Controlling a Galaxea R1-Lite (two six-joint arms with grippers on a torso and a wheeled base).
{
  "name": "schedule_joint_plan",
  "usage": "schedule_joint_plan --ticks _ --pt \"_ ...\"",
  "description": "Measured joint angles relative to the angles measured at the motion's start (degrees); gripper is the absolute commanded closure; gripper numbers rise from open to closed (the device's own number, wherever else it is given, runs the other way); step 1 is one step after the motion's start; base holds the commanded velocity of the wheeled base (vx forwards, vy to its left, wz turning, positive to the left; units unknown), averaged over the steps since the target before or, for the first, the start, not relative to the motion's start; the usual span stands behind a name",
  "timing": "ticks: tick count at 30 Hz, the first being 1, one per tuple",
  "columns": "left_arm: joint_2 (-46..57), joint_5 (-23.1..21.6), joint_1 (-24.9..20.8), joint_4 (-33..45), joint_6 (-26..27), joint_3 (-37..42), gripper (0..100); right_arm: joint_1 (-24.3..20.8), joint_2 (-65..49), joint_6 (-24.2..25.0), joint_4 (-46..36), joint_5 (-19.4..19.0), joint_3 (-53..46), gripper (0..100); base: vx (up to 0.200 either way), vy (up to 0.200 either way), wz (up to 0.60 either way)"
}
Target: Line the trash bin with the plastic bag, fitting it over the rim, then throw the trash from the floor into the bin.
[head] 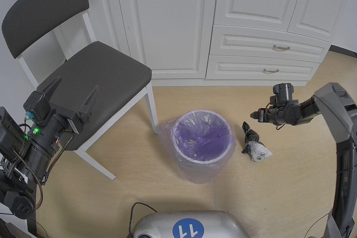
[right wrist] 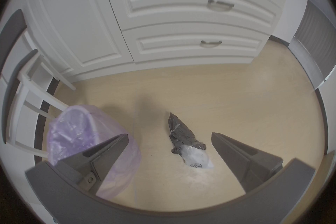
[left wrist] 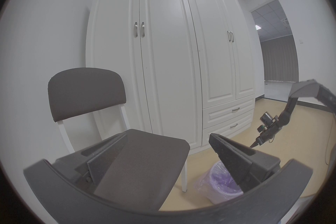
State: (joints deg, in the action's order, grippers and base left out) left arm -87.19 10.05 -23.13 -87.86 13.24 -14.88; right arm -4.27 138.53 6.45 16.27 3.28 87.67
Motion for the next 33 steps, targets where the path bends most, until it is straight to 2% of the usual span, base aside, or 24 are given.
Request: schedule_joint_plan --ticks 6,11,14,22,33 --pt "-0.6 0.0 0.1 0.0 0.2 0.0 0 0.4 13.4 1.6 -2.5 -1.2 16.5 0 0.0 0.0 0.0" --pt "-1.2 -0.1 0.1 -0.1 0.4 0.2 0 1.1 23.0 3.1 -4.0 -1.7 24.4 0 0.0 0.0 0.0" --pt "-1.8 -0.1 0.1 -0.1 0.5 0.3 0 1.6 26.8 3.6 -2.5 -1.9 26.0 0 0.0 0.0 0.0" --pt "-2.1 -0.1 0.2 -0.1 0.5 0.5 0 2.1 32.4 3.9 9.2 -1.8 26.9 0 0.0 0.0 0.0" --pt "-1.9 -0.1 0.1 -0.1 0.7 1.0 0 2.1 35.2 3.6 11.5 -1.7 26.9 0 0.0 0.0 0.0"
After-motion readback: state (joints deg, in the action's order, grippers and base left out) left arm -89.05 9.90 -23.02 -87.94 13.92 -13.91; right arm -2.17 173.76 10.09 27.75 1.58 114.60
